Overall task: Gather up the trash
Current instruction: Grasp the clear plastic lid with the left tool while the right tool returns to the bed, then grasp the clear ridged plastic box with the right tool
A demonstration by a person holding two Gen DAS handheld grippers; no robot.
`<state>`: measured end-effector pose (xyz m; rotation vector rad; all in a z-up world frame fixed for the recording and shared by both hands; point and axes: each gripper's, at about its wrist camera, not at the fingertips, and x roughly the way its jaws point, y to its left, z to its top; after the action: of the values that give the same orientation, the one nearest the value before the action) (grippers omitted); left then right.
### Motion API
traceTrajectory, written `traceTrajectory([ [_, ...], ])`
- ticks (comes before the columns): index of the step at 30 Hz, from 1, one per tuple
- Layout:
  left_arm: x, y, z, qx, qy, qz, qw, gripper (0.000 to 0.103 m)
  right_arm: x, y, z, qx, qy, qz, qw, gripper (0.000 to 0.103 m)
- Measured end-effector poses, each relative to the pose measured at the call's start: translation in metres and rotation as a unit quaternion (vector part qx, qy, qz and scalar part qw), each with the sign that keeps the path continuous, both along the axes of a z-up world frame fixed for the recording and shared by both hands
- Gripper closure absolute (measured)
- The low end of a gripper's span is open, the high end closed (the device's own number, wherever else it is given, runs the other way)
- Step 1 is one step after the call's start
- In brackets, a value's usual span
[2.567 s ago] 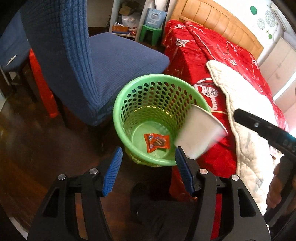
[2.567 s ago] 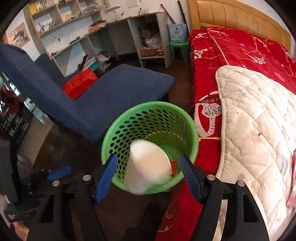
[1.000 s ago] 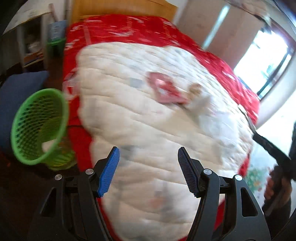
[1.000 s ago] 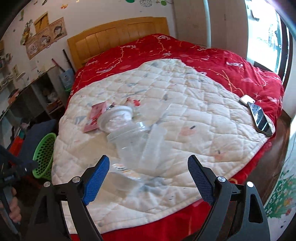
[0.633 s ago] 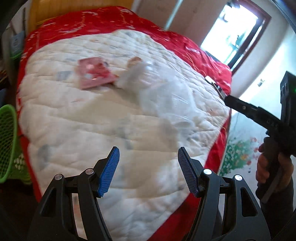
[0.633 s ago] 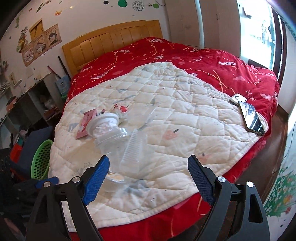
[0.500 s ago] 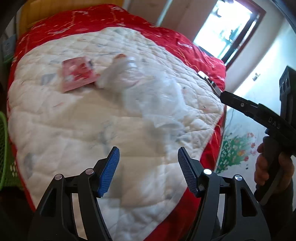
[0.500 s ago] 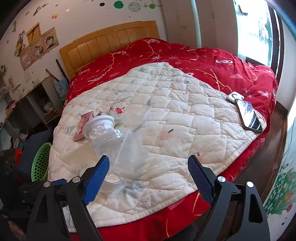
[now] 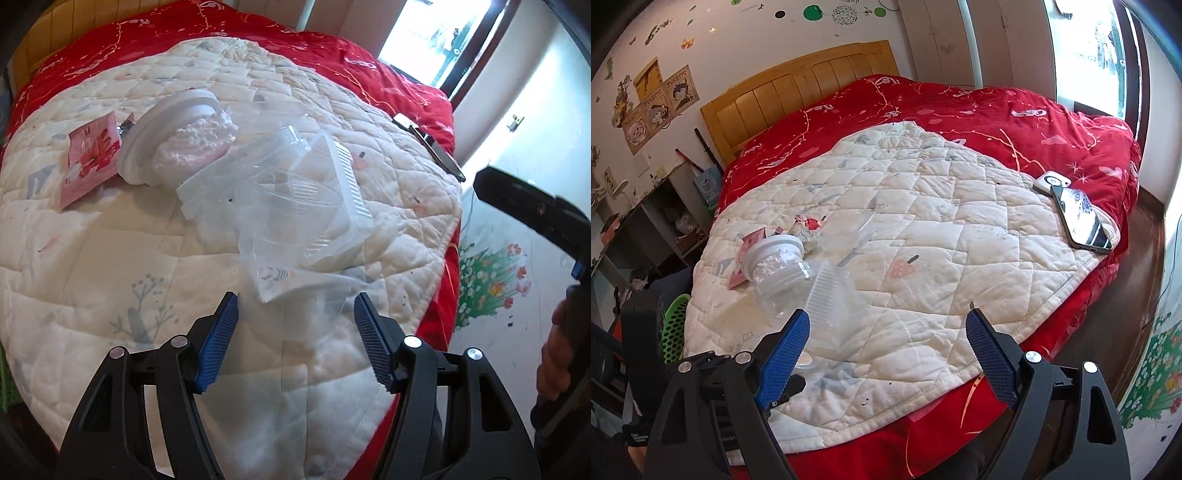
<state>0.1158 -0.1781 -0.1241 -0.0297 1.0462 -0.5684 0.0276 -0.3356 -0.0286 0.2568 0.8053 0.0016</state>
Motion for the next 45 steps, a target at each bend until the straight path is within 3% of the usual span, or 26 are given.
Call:
traceTrajectory([
  [13, -0.011, 0.043, 0.019, -0.024, -0.021, 0.029, 0.9991, 0.047, 0.010, 0.012, -0.012, 0.017, 0.016, 0.020, 1.000, 0.020],
  [21, -0.014, 0.091, 0.035, -0.042, -0.037, 0.078, 0.9954, 0.047, 0.031, 0.027, -0.028, 0.071, 0.038, 0.048, 0.996, 0.038],
  [32, -0.012, 0.130, 0.042, -0.051, -0.044, 0.125, 0.9899, 0.047, 0.071, 0.025, -0.049, 0.139, 0.069, 0.034, 0.987, 0.050],
  [38, -0.012, 0.141, 0.046, -0.054, -0.049, 0.135, 0.9882, 0.047, 0.098, 0.026, -0.056, 0.140, 0.080, 0.014, 0.987, 0.051],
  [45, -0.015, 0.156, 0.048, -0.058, -0.053, 0.149, 0.9857, 0.047, 0.115, 0.027, -0.070, 0.126, 0.096, -0.003, 0.987, 0.066],
])
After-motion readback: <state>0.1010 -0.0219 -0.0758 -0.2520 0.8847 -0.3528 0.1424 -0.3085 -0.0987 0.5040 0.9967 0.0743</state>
